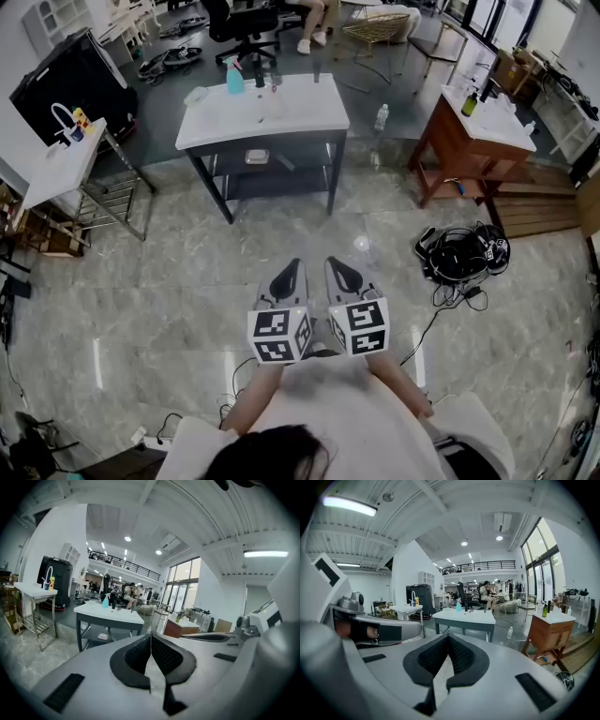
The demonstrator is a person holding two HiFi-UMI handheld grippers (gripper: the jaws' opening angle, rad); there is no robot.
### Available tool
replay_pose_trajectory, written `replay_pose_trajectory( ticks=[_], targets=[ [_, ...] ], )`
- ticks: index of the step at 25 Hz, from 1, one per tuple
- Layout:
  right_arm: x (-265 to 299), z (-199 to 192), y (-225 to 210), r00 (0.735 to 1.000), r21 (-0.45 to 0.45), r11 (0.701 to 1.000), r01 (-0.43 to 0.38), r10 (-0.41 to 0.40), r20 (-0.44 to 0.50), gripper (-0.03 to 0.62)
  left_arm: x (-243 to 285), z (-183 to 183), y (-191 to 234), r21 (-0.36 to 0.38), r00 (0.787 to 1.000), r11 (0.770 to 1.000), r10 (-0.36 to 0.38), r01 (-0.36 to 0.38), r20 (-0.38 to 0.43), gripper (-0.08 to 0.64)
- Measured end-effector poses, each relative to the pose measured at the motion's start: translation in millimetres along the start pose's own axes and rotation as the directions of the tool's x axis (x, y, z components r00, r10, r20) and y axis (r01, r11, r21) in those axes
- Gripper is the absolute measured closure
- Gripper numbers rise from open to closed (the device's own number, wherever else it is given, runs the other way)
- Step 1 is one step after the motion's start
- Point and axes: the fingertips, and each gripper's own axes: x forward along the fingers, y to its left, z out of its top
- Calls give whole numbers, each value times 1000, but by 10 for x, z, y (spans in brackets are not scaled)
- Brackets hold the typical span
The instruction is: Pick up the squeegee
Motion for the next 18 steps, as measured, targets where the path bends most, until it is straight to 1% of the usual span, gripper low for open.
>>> replay_pose_trajectory(
  ticks=[6,10,12,18],
  targets=[
    [66,-55,48,999,-8,1000,-25,25,-21,565,12,-59,87,-21,1000,1000,23,-24,-11,532],
    [125,-94,25,999,-15,999,-33,32,-28,565,87,-81,112,11,999,1000,29,-29,-15,532],
    [164,-96,-6,999,-22,999,-27,26,-31,565,144,-90,120,18,1000,1000,23,-23,-19,532],
    [303,-85,-201,998,-33,999,8,-10,-56,565,393,-104,182,-17,999,1000,3,-4,-43,532]
  ],
)
